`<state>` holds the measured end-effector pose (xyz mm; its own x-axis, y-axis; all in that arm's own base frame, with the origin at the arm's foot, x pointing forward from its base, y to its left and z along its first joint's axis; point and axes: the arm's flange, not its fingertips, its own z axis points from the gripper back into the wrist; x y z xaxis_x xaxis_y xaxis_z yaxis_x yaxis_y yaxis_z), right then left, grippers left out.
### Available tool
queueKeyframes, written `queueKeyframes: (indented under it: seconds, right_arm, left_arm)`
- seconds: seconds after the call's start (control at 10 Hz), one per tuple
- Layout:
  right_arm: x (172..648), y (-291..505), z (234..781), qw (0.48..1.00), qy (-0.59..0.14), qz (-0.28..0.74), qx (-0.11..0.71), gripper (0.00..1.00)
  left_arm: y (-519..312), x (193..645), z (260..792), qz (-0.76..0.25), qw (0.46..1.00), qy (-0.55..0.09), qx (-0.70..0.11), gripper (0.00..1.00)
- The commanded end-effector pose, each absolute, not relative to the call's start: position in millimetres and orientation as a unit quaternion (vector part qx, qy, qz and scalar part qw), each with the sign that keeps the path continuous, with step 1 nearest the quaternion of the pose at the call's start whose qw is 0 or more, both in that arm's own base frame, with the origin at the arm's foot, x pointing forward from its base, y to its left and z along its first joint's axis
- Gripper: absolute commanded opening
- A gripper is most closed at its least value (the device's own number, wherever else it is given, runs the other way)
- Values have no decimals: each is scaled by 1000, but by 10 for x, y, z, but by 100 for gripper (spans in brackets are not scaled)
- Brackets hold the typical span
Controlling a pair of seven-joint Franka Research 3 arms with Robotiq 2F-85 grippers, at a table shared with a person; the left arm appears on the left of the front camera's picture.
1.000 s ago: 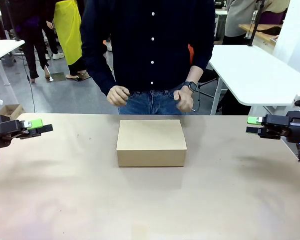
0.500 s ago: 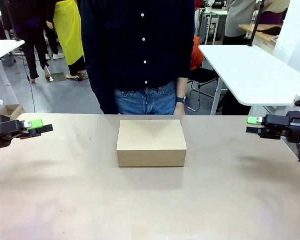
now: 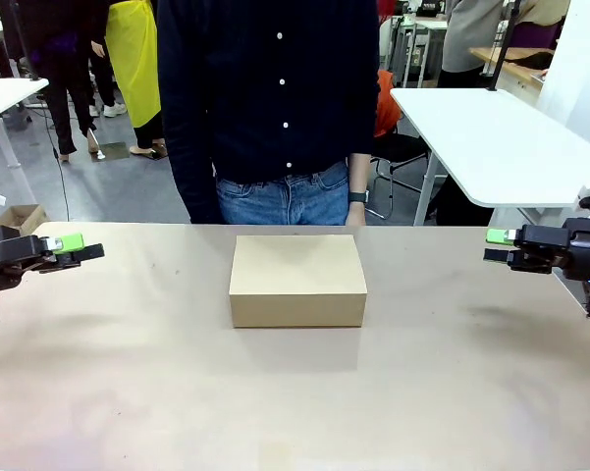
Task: Pack the items into the box.
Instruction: Close the Mailer Box.
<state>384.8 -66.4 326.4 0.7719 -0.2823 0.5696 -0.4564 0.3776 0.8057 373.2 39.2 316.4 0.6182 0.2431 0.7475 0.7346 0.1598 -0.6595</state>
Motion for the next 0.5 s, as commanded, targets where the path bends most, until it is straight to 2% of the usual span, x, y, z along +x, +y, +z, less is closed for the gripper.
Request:
queueKeyframes:
  seconds: [0.0, 0.4]
  right_arm:
    - [3841, -662, 3269, 762, -336, 58, 550, 100]
    - [3841, -662, 3269, 762, -336, 58, 550, 100]
  left_arm:
    - [375, 3695, 3166, -191, 645, -404, -620, 100]
    - [375, 3695, 3166, -191, 645, -404, -620, 100]
